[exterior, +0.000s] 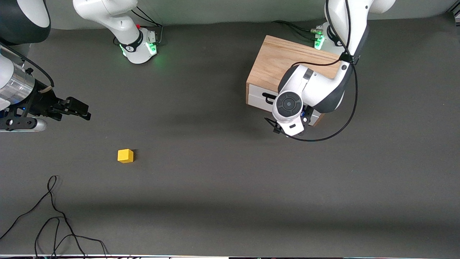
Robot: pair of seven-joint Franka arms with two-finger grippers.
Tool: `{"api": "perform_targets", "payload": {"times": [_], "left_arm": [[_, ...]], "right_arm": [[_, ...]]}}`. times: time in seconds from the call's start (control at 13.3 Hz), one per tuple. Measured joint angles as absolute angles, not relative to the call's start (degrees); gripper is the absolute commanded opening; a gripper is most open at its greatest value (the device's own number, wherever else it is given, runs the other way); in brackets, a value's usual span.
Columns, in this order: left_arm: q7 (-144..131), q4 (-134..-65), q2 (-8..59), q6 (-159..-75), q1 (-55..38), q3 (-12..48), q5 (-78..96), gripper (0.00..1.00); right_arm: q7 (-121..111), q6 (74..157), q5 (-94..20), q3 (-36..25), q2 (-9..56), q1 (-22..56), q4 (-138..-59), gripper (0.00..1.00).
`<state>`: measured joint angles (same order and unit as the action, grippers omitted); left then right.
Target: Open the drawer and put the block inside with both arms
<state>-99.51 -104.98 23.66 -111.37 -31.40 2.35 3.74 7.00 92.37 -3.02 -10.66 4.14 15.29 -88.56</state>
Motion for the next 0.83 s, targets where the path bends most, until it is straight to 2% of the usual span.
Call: {"api": "perform_targets", "payload": {"times": [0.83], "left_arm": [[-99.51, -97.16, 28.23, -111.04, -31.20, 1.74, 3.68, 1.00]], "right_arm": [[7.00, 92.36, -3.02, -10.66, 4.14, 15.29, -88.56, 1.00]]}}
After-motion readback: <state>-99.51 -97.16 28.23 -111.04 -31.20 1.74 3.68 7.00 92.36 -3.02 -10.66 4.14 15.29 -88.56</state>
